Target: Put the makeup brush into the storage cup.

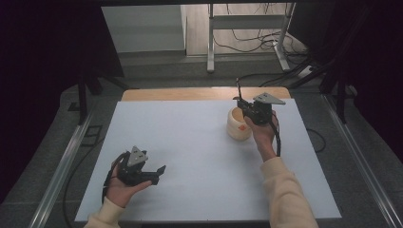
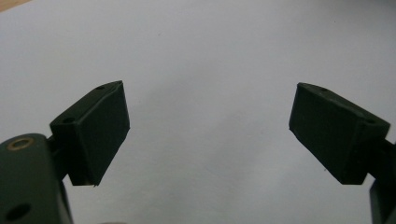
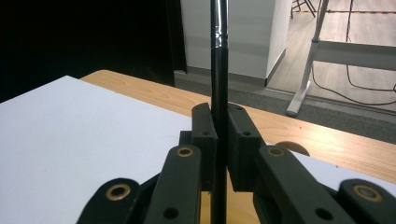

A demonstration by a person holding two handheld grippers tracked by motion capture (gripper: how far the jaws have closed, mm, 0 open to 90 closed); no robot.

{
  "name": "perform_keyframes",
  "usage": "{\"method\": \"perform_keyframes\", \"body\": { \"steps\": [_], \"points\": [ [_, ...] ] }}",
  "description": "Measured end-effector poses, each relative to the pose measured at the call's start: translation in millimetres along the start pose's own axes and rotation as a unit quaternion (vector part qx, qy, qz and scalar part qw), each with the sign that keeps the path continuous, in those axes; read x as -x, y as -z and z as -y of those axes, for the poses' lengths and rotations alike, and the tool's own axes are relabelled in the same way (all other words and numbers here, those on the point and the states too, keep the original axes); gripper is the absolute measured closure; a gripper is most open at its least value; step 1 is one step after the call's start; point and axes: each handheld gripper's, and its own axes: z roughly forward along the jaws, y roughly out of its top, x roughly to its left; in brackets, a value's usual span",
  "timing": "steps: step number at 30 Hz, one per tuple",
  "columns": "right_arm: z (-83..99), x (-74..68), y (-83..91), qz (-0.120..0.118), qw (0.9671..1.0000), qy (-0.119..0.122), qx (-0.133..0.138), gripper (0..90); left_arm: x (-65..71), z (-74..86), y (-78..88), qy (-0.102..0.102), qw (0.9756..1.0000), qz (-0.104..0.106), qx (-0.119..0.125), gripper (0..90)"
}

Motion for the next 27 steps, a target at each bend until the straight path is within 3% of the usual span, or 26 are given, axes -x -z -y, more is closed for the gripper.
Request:
{"method": "perform_keyframes", "body": {
  "steps": [2,5,8,17,27],
  "points": [
    [1.7,0.4,-0.4,-0.005,1.0,-0.002,0.006,71.9,-0.4,-0.1,0.5,0.001,1.0,0.0,0.0,12.6],
    [2.6,1.2,-1.9,-0.005,0.9998,-0.018,0.005,44.2,-0.9,0.0,1.1,0.001,1.0,-0.001,0.002,12.6],
    [2.3,-0.7,-2.8,-0.005,0.9998,-0.019,-0.006,33.7,-1.1,-0.2,1.9,0.002,1.0,-0.002,0.003,12.6],
    [1.4,-3.1,-3.9,-0.014,0.9994,-0.026,-0.02,22.4,-0.8,-0.7,3.1,0.002,1.0,-0.002,0.004,12.6],
    [-2.2,-6.9,4.6,-0.024,0.999,-0.019,-0.034,17.2,-0.6,-0.5,2.3,0.002,1.0,-0.002,0.004,12.6]
  ]
}}
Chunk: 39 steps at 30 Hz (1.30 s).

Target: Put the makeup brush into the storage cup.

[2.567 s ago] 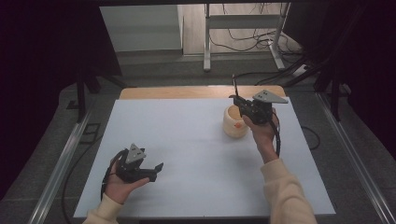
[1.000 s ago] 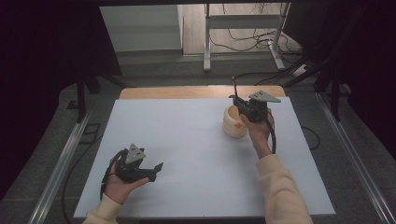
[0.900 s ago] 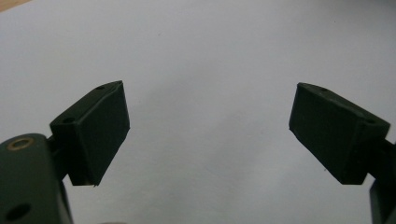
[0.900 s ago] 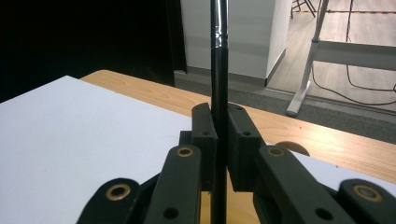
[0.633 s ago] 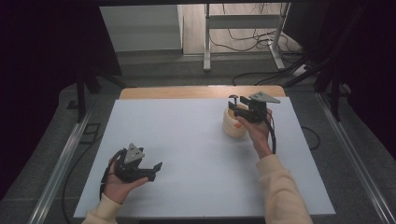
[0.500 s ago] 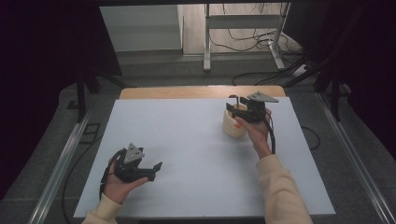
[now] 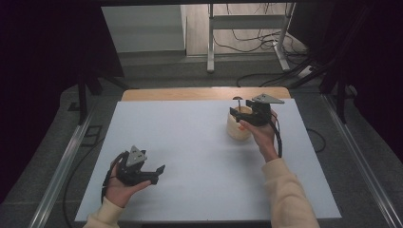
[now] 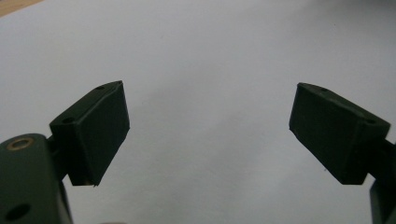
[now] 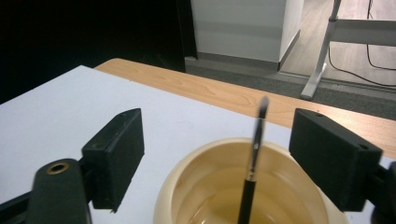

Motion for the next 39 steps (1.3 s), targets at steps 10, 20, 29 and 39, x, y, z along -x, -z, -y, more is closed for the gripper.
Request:
{"method": "perform_keyframes", "body": {
  "steps": [10,20,29,39],
  "points": [
    [-0.1,-10.3,11.0,-0.01,0.9997,0.014,-0.017,13.1,-1.5,0.6,0.7,0.001,1.0,-0.002,0.0,12.5],
    [10.4,-16.2,32.9,-0.008,0.999,0.029,-0.034,13.0,-1.7,0.4,1.8,0.001,1.0,-0.004,0.001,12.5],
    [17.2,-19.4,50.3,-0.023,0.9977,0.043,-0.047,11.7,-2.1,1.3,0.9,0.001,1.0,-0.004,-0.001,12.4],
    [33.5,-16.5,73.1,-0.019,0.9965,0.044,-0.069,11.5,-1.3,1.4,0.1,-0.001,1.0,-0.003,-0.002,12.3]
  ]
}}
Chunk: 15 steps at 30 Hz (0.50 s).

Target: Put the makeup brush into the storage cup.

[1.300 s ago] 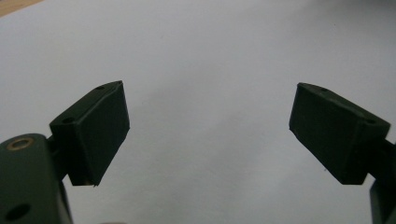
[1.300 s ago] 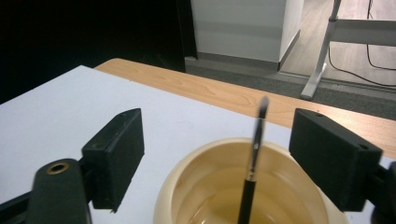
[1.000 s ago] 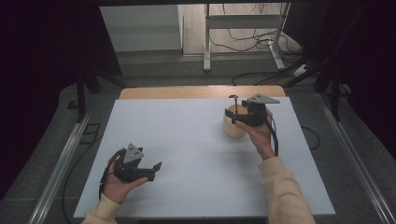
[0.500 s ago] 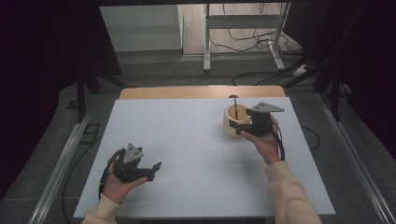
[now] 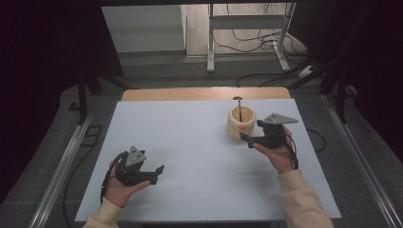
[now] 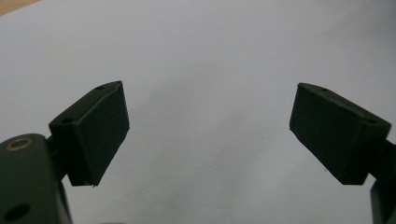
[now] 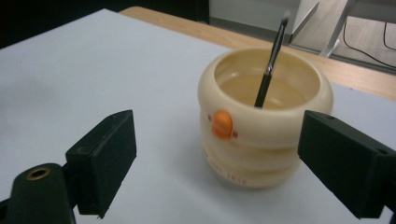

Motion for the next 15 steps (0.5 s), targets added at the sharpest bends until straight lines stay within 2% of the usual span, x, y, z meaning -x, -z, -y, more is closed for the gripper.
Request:
{"method": "perform_keyframes", "body": {
  "steps": [7,15],
  "points": [
    [15.0,-0.9,18.4,0.008,0.9999,0.004,-0.009,11.4,-0.3,0.2,0.0,0.001,1.0,0.0,0.0,12.3],
    [36.6,-3.6,34.0,0.001,0.9994,0.004,-0.034,11.3,0.6,0.1,-0.5,-0.001,1.0,-0.001,-0.002,12.3]
  ]
}}
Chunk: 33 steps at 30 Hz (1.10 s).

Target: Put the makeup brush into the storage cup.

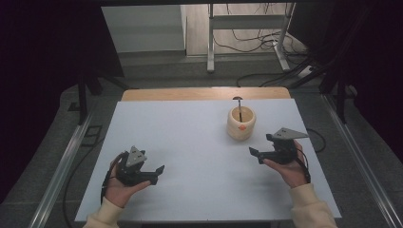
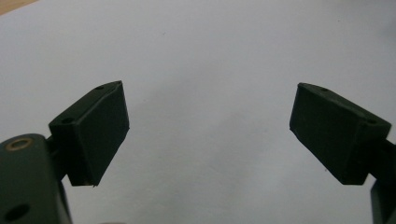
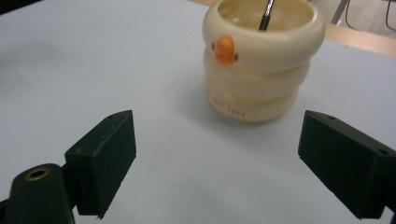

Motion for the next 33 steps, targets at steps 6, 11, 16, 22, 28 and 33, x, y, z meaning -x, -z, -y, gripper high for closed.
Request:
{"method": "perform_keyframes", "body": {
  "steps": [6,11,16,22,28,33],
  "points": [
    [16.5,1.4,9.7,-0.001,0.9998,-0.011,-0.014,10.6,0.4,0.3,-0.7,-0.001,1.0,-0.001,-0.001,12.3],
    [29.8,2.2,18.1,0.002,0.9996,-0.013,-0.024,10.7,-0.1,0.8,-1.5,-0.001,1.0,0.0,-0.002,12.3],
    [40.4,3.5,26.2,0.002,0.9994,-0.018,-0.029,10.7,-0.5,1.4,-2.0,-0.002,1.0,-0.001,-0.003,12.3],
    [46.3,3.6,29.2,0.006,0.9992,-0.019,-0.036,10.6,0.0,1.5,-2.3,-0.002,1.0,0.0,-0.004,12.3],
    [46.2,2.9,27.5,0.006,0.9992,-0.014,-0.036,10.6,-0.1,2.2,-3.9,0.0,1.0,0.001,-0.005,12.2],
    [45.9,2.4,28.0,0.005,0.9994,-0.011,-0.032,11.3,-0.5,2.2,-3.8,0.001,1.0,0.001,-0.005,12.2]
  ]
}}
